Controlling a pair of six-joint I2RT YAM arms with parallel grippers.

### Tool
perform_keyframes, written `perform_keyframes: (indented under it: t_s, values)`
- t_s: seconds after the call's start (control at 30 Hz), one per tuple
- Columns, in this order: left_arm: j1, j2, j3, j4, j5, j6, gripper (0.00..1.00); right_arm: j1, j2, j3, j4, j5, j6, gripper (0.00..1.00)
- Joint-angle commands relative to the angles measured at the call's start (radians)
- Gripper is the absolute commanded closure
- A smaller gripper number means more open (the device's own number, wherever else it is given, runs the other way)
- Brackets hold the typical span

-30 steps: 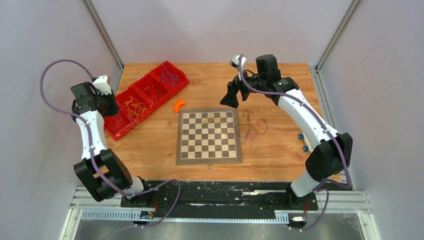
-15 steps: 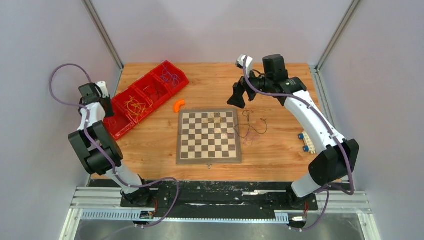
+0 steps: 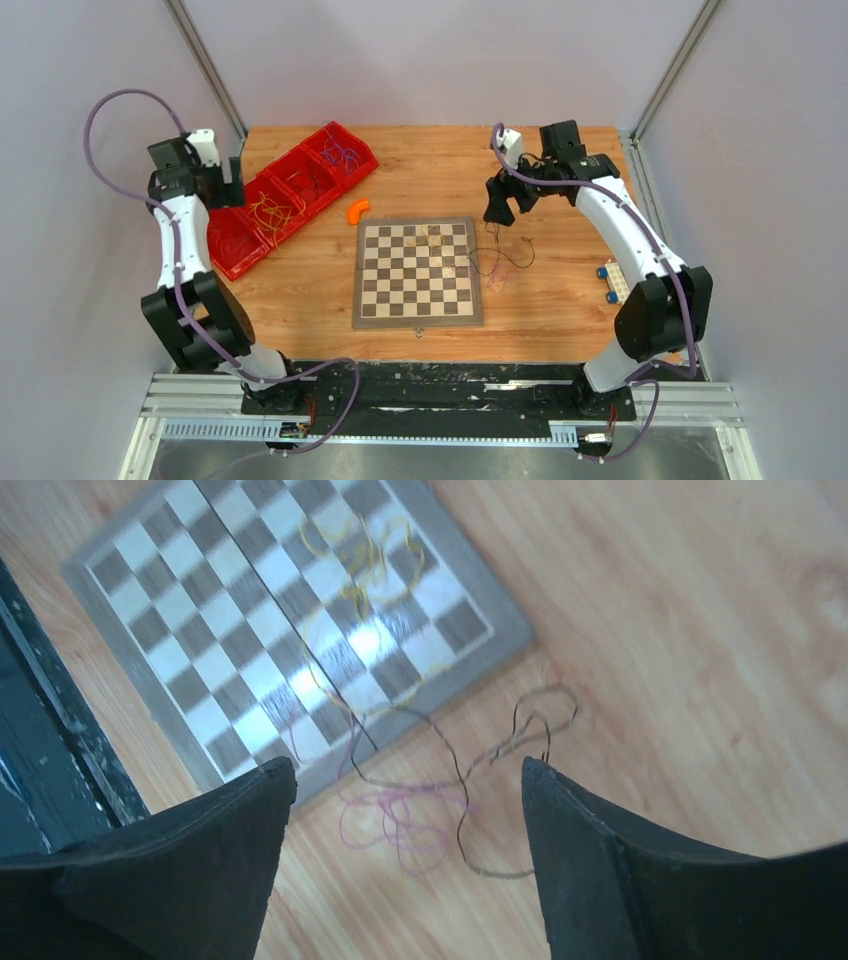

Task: Untangle the cables

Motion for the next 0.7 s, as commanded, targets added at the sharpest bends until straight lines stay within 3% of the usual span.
perform_keyframes:
  t_s: [0.0,0.23,0.67]
  values:
    - [-0.146,-0.113,0.008,-0.117,0.234,0.082,0.00,-0.024,0.076,-0.104,-0.171,0.078,-0.176,0.22]
    - [-0.303,-0.150,-0.013,-0.129,0.344,0.061,0.00,-0.025,0.134,-0.189,-0.131,0.106,-0.204,0.44]
    - [-0.348,-0.127,0.039,-0.179,0.337,0.020,0.00,-0.013,0.256,-0.210,-0.097,0.052,-0.294,0.53]
